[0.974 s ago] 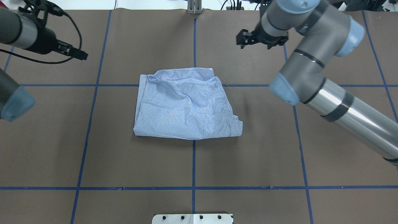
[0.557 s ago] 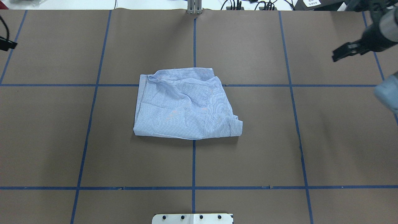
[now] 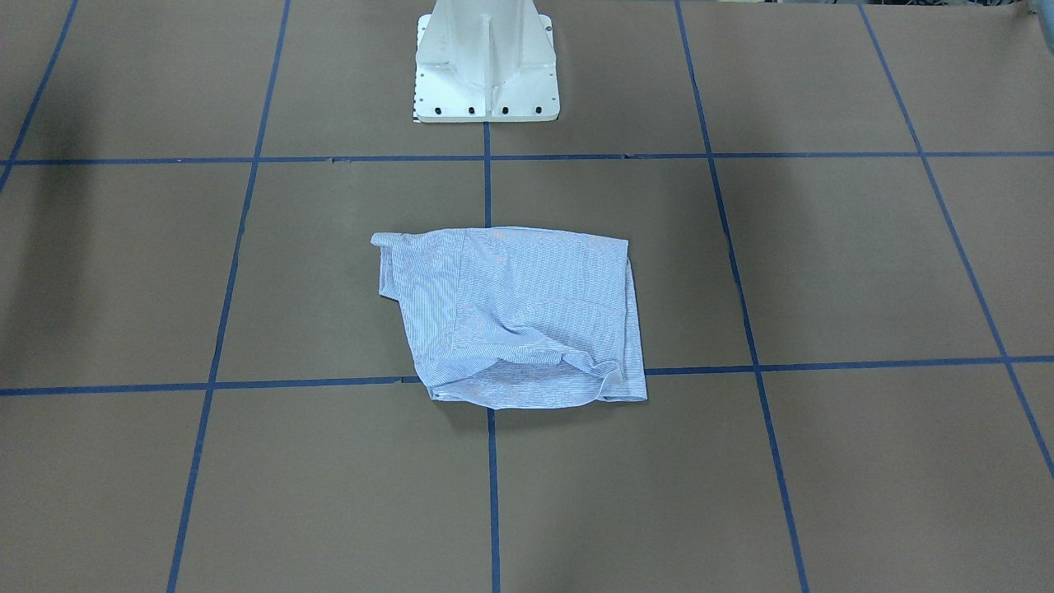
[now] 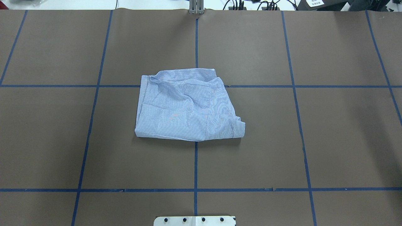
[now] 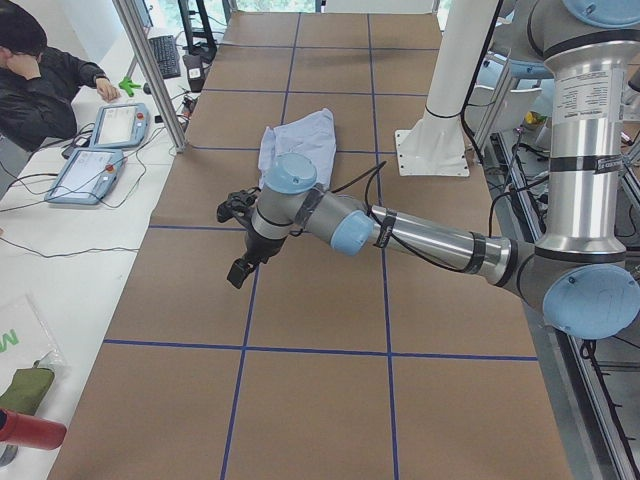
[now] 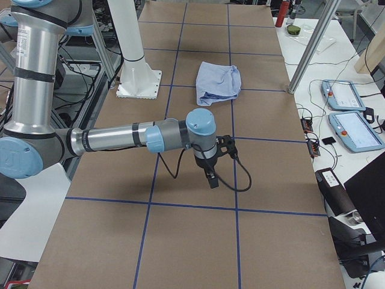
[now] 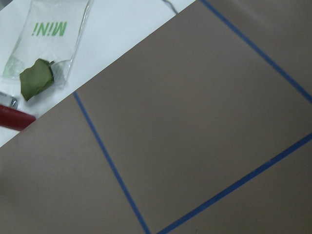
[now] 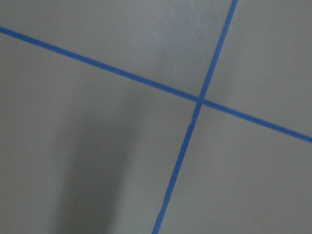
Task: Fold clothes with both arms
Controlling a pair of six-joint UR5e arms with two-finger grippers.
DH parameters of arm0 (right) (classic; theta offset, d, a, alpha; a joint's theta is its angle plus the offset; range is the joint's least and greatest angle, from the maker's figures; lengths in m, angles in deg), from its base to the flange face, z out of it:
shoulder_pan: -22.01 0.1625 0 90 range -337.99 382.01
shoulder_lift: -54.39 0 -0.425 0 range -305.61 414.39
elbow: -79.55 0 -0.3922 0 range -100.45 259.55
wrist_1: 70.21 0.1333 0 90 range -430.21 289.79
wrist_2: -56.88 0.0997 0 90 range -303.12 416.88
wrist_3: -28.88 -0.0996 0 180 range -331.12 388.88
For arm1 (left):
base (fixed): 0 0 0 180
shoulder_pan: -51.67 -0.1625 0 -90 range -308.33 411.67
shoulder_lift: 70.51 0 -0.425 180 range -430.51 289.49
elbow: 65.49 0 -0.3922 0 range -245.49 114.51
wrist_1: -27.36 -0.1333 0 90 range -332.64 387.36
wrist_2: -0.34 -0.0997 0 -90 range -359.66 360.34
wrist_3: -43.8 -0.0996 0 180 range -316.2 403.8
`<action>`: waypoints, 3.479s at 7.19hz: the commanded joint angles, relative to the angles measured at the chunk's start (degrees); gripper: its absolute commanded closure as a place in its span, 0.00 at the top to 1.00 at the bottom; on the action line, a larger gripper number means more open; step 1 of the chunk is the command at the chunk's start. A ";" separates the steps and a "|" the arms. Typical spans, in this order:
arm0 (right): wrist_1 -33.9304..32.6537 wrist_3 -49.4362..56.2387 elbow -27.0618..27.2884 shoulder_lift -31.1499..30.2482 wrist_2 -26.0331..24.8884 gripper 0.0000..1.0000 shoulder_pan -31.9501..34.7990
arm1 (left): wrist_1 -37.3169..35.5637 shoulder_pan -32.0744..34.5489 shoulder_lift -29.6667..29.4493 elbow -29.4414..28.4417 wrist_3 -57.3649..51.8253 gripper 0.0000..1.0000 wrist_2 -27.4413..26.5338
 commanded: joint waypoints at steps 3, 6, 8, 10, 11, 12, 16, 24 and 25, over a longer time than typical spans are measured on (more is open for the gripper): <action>-1.48 -5.86 1.14 -1.94 1.40 1.00 1.68 | -3.08 5.03 2.57 -3.75 1.45 1.00 9.65; -2.55 -5.86 1.14 -1.68 0.52 1.00 1.77 | -3.19 5.64 10.47 -0.97 1.62 1.00 10.76; -2.11 -5.94 1.22 -1.94 1.05 1.00 1.77 | -7.03 5.64 8.32 -2.16 2.50 1.00 10.15; -2.02 -5.94 1.05 -1.85 1.05 1.00 1.77 | -10.92 5.64 8.39 -1.48 2.68 1.00 9.02; -2.02 -5.94 1.05 -1.94 1.05 1.00 1.77 | -11.01 5.55 8.74 -2.00 2.68 1.00 9.18; -2.11 -5.94 0.96 -1.94 0.96 1.00 1.77 | -11.10 5.55 8.66 -2.70 2.51 1.00 9.27; -2.11 -5.94 0.44 -1.94 0.87 1.00 1.77 | -14.79 5.55 8.74 -2.53 2.15 1.00 9.71; -2.02 -5.77 -1.15 -2.20 0.87 1.00 1.77 | -12.42 5.38 8.57 -4.55 1.89 1.00 9.62; -2.02 -5.59 -1.24 -2.20 0.79 1.00 1.77 | -12.42 5.38 8.57 -4.38 1.89 1.00 9.62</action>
